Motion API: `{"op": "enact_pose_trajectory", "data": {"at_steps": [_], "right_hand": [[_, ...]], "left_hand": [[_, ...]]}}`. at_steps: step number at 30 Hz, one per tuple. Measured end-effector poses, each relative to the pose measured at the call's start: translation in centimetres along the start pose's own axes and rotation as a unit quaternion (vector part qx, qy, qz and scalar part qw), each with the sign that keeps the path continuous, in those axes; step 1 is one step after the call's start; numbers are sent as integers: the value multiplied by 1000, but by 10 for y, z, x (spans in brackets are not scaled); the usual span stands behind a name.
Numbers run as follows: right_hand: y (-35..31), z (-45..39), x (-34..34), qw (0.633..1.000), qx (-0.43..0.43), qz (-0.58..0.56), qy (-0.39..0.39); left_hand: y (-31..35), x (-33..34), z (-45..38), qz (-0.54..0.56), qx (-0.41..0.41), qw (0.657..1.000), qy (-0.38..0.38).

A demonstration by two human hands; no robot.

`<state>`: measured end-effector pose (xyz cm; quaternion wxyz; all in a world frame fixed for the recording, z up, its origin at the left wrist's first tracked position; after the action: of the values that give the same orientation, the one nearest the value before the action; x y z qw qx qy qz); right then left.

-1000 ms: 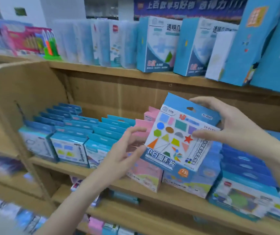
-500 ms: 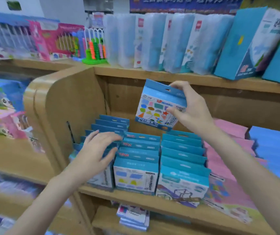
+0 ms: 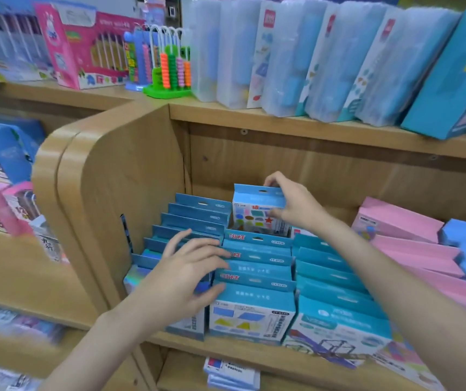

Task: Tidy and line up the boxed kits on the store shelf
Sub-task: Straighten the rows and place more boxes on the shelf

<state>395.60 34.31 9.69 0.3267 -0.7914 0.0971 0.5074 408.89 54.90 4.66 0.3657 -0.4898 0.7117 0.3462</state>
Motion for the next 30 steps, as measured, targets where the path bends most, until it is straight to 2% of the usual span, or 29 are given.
{"op": "enact_pose_trajectory", "data": {"at_steps": [4,9,11,14,15,19,21,24,26,28,30], "right_hand": [[10,-2,14,998,25,4,-54],[19,-1,17,989,49,-12,-137],[17,-1,4,990,45,-20,-135],[-2,11,-26,998,10,-33,-50],[-12,20,-32,998,-8,-51,-45],[-47,73,-29,982,-59,-126,-127],[-54,99,-17,983,-76,-61,-156],[-54,120,6,972,-95,125,-175],[-52,124,17,967,-116,188,-131],[-50,124,22,964,-143,222,-41],[-51,125,23,960,-142,241,-3]], "left_hand": [[2,3,-3,-8,-3,999,35],[4,3,-4,-14,1,999,40],[3,4,-3,-17,2,999,37],[4,4,-3,-16,2,999,42],[4,4,-3,-18,3,999,46],[7,3,0,-31,12,998,60],[8,4,4,-29,11,997,64],[10,2,8,-19,-1,998,61],[10,-1,10,-24,-5,999,46],[9,-3,12,-29,-8,999,34],[8,-5,16,-25,-15,999,27]]}}
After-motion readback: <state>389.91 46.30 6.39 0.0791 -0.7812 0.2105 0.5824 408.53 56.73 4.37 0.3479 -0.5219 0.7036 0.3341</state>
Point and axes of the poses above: each hand's wrist, its own z-axis away from the middle knuckle, its own x-axis out of the palm, y = z × x, the point moved 3 cm from there along -z, towards the middle knuckle, and after that the axes turned 1 degree about -z, right-handed, at the moved point
